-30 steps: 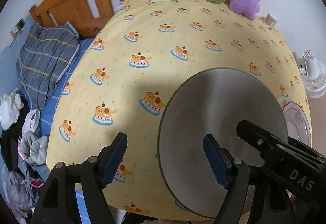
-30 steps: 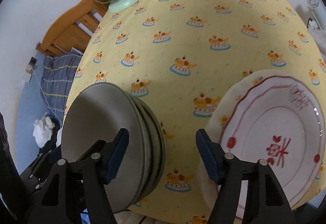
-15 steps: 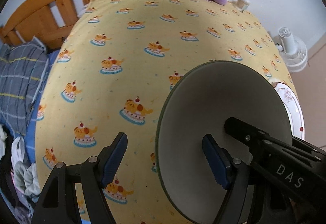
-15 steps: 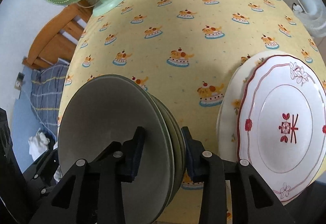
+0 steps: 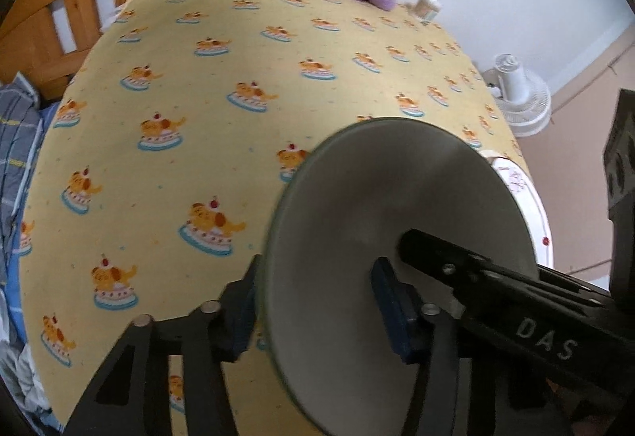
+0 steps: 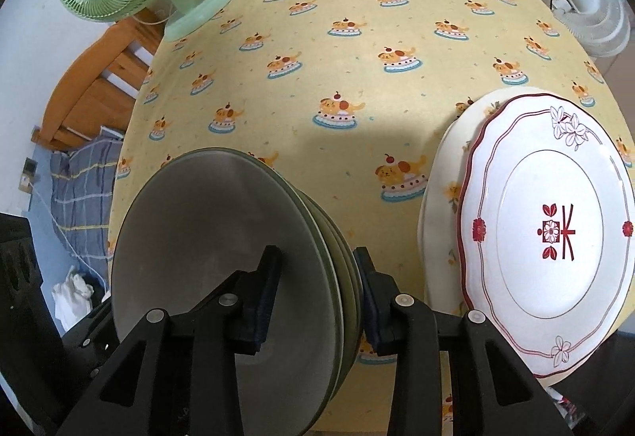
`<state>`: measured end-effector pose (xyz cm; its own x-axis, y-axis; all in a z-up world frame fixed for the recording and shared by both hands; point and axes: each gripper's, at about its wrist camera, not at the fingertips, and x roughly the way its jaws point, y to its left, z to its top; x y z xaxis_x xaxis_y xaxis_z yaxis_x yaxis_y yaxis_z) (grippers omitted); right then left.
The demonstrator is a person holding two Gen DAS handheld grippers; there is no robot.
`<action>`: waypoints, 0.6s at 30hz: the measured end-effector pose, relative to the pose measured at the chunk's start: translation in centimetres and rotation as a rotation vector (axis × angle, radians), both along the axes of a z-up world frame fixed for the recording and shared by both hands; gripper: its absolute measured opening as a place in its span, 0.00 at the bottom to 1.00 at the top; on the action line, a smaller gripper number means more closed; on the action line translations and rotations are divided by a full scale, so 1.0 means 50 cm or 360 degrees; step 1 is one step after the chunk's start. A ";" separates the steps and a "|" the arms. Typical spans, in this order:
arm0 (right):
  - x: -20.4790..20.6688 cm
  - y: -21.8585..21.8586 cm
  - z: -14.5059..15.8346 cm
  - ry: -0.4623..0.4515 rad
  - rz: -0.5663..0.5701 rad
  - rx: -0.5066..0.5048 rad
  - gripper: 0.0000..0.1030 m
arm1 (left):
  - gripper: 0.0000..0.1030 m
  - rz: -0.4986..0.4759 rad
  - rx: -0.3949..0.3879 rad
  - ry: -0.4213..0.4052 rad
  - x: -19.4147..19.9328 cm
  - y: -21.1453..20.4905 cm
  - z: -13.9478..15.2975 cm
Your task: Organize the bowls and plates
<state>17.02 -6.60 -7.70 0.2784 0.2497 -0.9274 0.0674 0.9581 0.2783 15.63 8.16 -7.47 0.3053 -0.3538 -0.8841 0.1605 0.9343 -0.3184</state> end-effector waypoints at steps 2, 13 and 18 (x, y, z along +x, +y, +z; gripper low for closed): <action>-0.001 -0.001 -0.001 -0.0006 -0.0009 0.0000 0.38 | 0.48 -0.0002 0.0008 0.0000 0.001 -0.002 0.000; -0.013 0.001 0.007 -0.0011 0.0003 -0.0035 0.39 | 0.48 -0.0027 -0.0006 0.0066 -0.011 -0.002 0.003; -0.023 0.000 0.027 0.0003 -0.0013 -0.0023 0.39 | 0.48 -0.0053 0.0021 0.0051 -0.019 -0.005 0.034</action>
